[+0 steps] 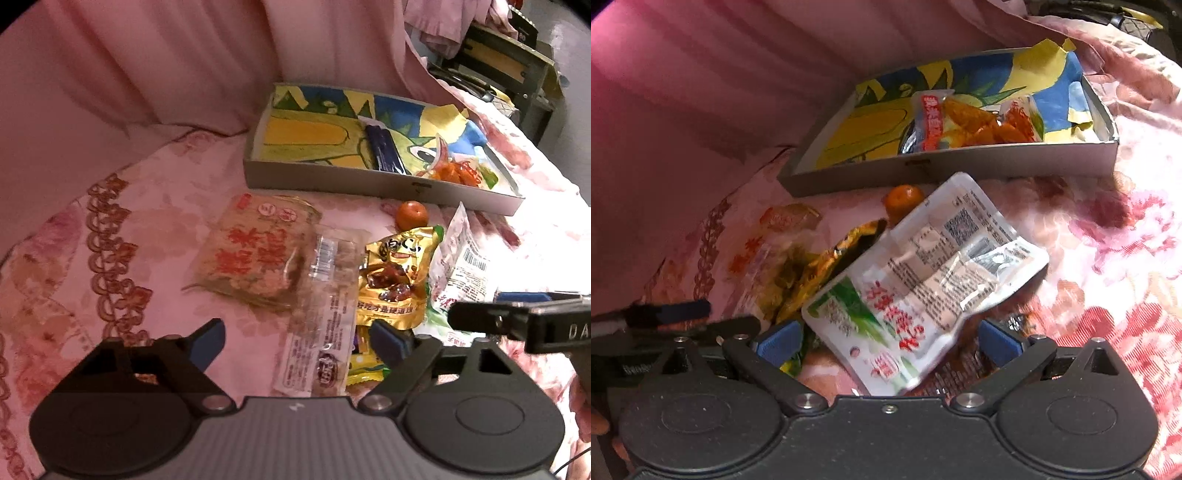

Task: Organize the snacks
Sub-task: 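Close left tool on the clear-wrapped bar while right tool grasps the white packet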

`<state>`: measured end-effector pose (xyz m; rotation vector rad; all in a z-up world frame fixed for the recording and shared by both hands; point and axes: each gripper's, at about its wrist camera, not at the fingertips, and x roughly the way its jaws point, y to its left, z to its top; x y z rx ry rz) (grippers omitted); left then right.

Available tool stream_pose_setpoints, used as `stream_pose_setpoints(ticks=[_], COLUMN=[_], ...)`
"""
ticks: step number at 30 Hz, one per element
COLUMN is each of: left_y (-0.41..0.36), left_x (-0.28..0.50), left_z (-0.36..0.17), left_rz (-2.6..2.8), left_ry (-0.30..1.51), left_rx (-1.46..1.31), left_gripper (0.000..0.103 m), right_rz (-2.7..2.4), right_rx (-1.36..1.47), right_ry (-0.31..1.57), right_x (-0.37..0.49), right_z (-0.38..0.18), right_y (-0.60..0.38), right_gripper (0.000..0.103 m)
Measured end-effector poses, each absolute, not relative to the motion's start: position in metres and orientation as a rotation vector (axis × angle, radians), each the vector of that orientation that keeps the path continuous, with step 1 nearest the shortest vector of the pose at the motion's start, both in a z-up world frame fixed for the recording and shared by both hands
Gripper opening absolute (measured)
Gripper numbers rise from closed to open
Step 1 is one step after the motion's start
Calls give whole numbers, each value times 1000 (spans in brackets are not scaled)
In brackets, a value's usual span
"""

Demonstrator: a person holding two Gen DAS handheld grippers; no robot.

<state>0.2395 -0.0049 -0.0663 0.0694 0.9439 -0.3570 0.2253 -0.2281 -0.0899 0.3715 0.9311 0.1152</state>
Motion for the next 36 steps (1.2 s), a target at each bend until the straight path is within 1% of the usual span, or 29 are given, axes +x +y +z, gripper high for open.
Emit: stream_pose_setpoints(ticks=[2, 3, 5, 8, 13, 17, 19, 20, 25, 29, 31, 33, 35, 36], left_y=[-2, -1, 2, 5, 5, 6, 6, 7, 7, 9, 8, 8, 8, 8], left_x=[243, 245, 248, 250, 249, 249, 249, 249, 248, 248, 249, 248, 248, 248], left_z=[-70, -71, -74, -77, -78, -78, -79, -79, -79, -79, -79, -79, -79, -79], left_rz=[-364, -368, -383, -403, -403, -402, -401, -401, -397, -394, -392, -391, -391, -390], left_ry=[964, 975, 1001, 1030, 1034, 1043, 1044, 1045, 1047, 1056, 1058, 1058, 1057, 1057], left_rx=[39, 22, -21, -68, -73, -94, -103, -108, -121, -148, -152, -151, -149, -150], left_gripper=[74, 71, 62, 52, 49, 49, 49, 49, 49, 48, 48, 48, 48, 48], right_rz=[116, 114, 100, 90, 51, 14, -5, -12, -21, -20, -9, -3, 4, 10], right_rx=[408, 429, 472, 535, 590, 574, 535, 520, 514, 507, 495, 471, 463, 472], right_ry=[944, 947, 950, 947, 924, 908, 904, 903, 895, 899, 901, 894, 880, 877], right_x=[231, 233, 236, 241, 253, 258, 257, 256, 252, 251, 253, 256, 256, 256], right_z=[-93, -96, -98, -101, -105, -107, -106, -106, -106, -106, -107, -108, -108, -108], right_y=[-231, -233, -237, -243, -248, -244, -241, -241, -243, -242, -240, -236, -234, -234], right_gripper=[102, 102, 102, 102, 102, 100, 91, 88, 80, 80, 85, 85, 83, 80])
